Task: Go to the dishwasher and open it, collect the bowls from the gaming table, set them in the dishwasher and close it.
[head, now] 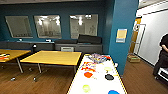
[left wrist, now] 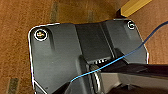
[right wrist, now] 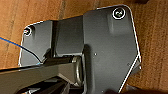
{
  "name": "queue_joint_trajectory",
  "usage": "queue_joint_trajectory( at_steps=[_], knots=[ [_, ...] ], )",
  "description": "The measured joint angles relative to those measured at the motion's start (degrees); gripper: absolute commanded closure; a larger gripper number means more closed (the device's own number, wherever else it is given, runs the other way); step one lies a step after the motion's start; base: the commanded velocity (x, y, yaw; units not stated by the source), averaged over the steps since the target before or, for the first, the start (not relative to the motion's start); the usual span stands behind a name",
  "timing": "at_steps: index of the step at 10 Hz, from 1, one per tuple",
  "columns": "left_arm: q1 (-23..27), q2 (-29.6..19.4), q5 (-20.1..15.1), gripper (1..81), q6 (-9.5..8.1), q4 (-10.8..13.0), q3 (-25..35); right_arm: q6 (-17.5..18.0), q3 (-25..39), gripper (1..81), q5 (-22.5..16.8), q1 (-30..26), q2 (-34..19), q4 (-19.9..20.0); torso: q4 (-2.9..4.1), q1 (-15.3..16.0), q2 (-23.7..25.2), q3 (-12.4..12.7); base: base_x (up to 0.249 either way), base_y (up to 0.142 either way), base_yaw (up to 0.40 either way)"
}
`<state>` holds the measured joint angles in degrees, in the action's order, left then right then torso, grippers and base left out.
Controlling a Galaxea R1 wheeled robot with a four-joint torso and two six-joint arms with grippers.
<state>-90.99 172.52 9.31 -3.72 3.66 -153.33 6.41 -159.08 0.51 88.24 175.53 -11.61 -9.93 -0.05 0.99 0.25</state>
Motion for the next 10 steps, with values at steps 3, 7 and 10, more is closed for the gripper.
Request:
queue_joint_trajectory(
  at_steps=[3,7,10],
  knots=[
    [0.17,0.0,0.09,1.0,0.0,-0.02,-0.09,0.0,0.01,1.0,-0.07,0.18,0.02,0.0,0.0,0.0,0.0,0.0,0.0,0.0,-0.211],
    [0.0,0.0,0.09,1.0,0.0,-0.07,-0.09,0.0,0.0,1.0,-0.05,0.16,0.11,0.0,0.0,0.0,0.0,0.0,0.017,0.0,0.0],
    [0.0,0.09,0.07,1.0,0.0,-0.11,-0.06,0.0,0.01,1.0,-0.05,0.16,0.16,0.0,0.0,0.0,0.0,0.0,0.0,0.02,0.0]
  ],
)
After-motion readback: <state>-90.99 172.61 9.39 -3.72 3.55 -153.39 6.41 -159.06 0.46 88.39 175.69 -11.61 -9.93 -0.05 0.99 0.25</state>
